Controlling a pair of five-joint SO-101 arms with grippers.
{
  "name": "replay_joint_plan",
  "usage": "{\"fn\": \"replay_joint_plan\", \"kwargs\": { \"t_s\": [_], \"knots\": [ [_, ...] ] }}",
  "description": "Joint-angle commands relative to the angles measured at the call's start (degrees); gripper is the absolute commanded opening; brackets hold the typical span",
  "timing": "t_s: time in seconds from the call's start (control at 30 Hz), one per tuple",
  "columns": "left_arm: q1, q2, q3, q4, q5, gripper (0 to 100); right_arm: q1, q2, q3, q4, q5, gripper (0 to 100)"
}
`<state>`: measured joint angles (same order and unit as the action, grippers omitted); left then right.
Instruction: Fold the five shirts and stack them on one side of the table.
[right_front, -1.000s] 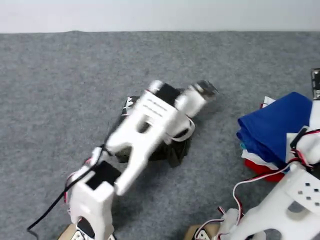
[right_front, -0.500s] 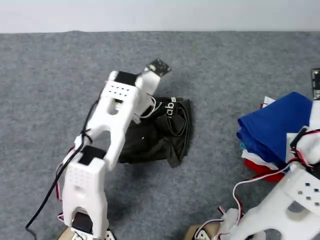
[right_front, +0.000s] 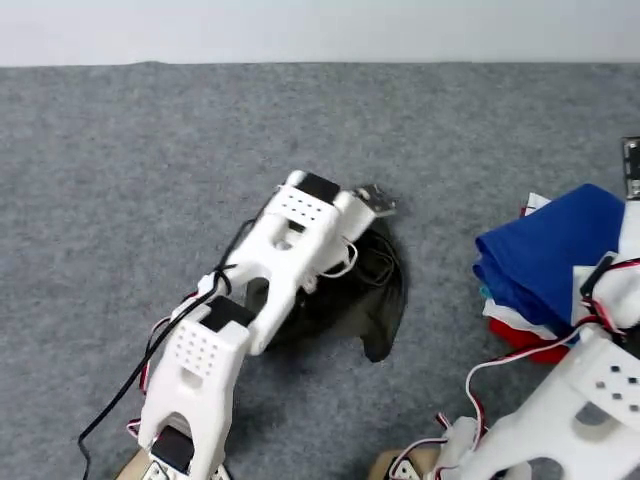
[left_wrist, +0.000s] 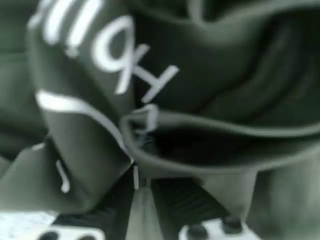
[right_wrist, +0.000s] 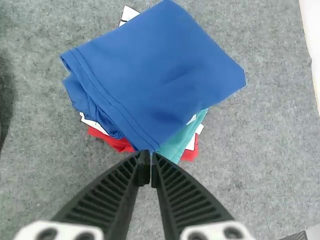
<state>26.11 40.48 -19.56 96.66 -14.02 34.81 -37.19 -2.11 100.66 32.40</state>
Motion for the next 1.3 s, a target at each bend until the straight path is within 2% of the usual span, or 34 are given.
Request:
{"fn": "replay_joint_plan", "kwargs": {
  "t_s": [0.0, 0.23, 0.4, 0.63, 0.83, 1.03, 1.13, 1.27],
  "knots": [
    [1.3, -0.4, -1.1, 3.9, -0.4, 1, 0.5, -1.5, -0.3, 2.2, 0.2, 1.9],
    [0.5, -5.9, -2.3, 2.7, -0.8, 1, 0.5, -1.5, -0.3, 2.2, 0.2, 1.9],
    [-6.3, -7.9, -6.4, 0.0, -0.9, 1, 0.5, -1.5, -0.3, 2.2, 0.2, 2.0],
    [-16.4, -4.8, -12.1, -1.3, -6.0, 1, 0.4, -1.1, -0.3, 2.2, 0.2, 2.0],
    [-20.6, 1.8, -12.4, -4.4, -6.1, 1, -3.0, -1.1, -0.3, 2.2, 0.2, 2.0],
    [-25.1, 5.0, -13.5, -7.9, -9.7, 1, -3.6, -1.0, -0.3, 2.2, 0.2, 1.9],
    [-27.4, 5.1, -17.7, -7.1, -10.6, 1, -3.6, -1.0, -0.3, 2.2, 0.2, 1.9],
    [-26.2, 4.9, -26.7, 1.2, -10.6, 1, -3.6, -0.9, -0.3, 2.2, 0.2, 2.0]
  ]
}}
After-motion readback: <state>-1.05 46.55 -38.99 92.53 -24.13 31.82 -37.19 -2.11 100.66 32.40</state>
